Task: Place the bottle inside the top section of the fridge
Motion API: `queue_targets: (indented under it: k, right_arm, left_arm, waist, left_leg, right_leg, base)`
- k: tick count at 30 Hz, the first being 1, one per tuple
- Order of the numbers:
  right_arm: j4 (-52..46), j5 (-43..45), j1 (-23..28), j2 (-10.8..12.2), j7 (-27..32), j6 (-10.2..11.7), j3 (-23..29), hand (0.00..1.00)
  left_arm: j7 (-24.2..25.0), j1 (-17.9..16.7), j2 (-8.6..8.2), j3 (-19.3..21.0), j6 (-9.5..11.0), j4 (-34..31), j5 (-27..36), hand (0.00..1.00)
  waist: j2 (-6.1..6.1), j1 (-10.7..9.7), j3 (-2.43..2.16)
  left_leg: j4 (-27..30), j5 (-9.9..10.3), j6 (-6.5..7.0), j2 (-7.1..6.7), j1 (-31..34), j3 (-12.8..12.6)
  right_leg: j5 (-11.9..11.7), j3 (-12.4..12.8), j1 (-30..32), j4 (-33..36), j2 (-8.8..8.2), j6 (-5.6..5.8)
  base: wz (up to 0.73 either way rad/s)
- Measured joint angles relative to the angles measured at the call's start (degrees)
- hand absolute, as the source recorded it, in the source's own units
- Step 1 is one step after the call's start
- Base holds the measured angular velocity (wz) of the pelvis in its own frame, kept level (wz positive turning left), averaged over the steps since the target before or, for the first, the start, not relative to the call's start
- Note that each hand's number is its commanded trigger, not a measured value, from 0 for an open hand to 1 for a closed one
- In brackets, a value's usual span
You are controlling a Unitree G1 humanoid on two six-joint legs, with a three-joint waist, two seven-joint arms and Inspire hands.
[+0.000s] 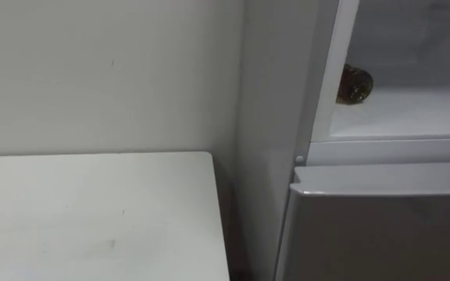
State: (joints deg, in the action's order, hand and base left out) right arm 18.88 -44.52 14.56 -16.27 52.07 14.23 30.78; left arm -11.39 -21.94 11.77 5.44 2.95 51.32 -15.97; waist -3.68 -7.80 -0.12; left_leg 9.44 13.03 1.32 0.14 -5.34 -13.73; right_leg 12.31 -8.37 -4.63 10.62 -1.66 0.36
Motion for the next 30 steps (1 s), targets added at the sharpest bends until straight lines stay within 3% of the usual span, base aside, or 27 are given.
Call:
queue_targets:
  k: [9,13,22,30]
  right_arm:
    - [-10.86,2.66,-2.24,-4.62,6.17,0.17,4.62,0.00]
    - [-19.70,4.58,-2.29,-5.14,8.35,0.49,7.16,0.00]
    - [-22.58,6.82,-2.12,-5.80,9.88,0.44,7.02,0.00]
    - [-26.20,15.87,-2.05,-4.87,11.31,-5.03,6.35,0.00]
  left_arm:
    - [1.18,-0.15,0.53,1.20,-0.13,-0.07,0.07,0.00]
    - [1.60,-0.14,0.53,1.54,-0.13,0.36,0.01,0.00]
    - [1.97,-0.03,0.45,1.45,-0.15,1.64,-0.03,0.00]
    - [2.14,0.00,-0.57,3.99,-1.20,3.08,-2.26,0.00]
  waist:
    - [-0.71,-0.93,-0.10]
    - [-0.57,-1.08,-0.10]
    - [-0.21,-1.12,-0.02]
    - [-0.09,-0.35,0.02]
  left_leg:
    - [0.13,0.00,0.01,0.02,0.42,-0.04]
    - [0.06,-0.01,0.00,0.05,0.66,-0.14]
    - [0.12,0.00,0.00,0.06,0.79,-0.07]
    - [0.43,-0.04,-0.04,-0.23,0.46,-0.71]
  right_leg:
    - [-0.01,-0.21,0.66,0.19,0.03,-0.01]
    - [-0.02,-0.24,0.97,0.19,0.13,-0.02]
    - [0.27,-0.29,1.73,1.90,-0.09,-0.02]
    - [1.95,0.11,2.68,4.13,-0.56,-0.17]
  base:
    - [0.00]
    - [0.00]
    - [0.00]
    - [-0.03]
